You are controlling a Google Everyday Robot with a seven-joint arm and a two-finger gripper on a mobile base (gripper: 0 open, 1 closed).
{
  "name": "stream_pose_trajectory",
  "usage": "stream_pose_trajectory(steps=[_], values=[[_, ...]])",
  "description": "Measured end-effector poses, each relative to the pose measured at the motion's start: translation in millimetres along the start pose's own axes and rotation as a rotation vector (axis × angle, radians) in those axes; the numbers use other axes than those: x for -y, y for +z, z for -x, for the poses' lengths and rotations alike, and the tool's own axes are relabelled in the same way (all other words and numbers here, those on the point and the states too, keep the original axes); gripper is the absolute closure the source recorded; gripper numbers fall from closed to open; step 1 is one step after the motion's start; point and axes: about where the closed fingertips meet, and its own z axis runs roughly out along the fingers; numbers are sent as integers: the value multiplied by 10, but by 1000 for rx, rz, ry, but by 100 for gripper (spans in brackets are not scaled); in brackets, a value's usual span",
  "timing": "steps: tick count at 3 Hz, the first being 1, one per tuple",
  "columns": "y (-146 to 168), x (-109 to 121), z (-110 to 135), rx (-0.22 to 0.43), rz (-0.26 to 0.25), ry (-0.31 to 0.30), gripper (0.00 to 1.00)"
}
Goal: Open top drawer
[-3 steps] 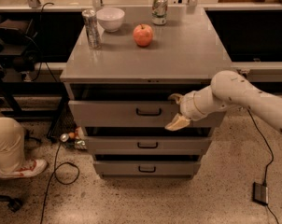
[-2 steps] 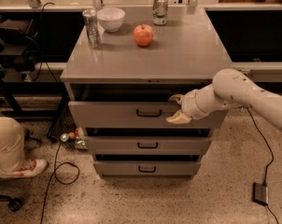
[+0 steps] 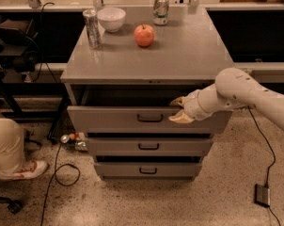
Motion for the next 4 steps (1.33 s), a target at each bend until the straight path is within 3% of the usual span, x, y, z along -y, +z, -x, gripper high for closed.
stream_pose_trajectory(steps=[1, 2, 3, 4], values=[[-3, -17, -3, -9, -1, -4, 100], [-28, -120, -21, -64, -5, -25, 100], [-254, -313, 6, -167, -52, -44, 100], [-317, -448, 25, -199, -56, -45, 100]])
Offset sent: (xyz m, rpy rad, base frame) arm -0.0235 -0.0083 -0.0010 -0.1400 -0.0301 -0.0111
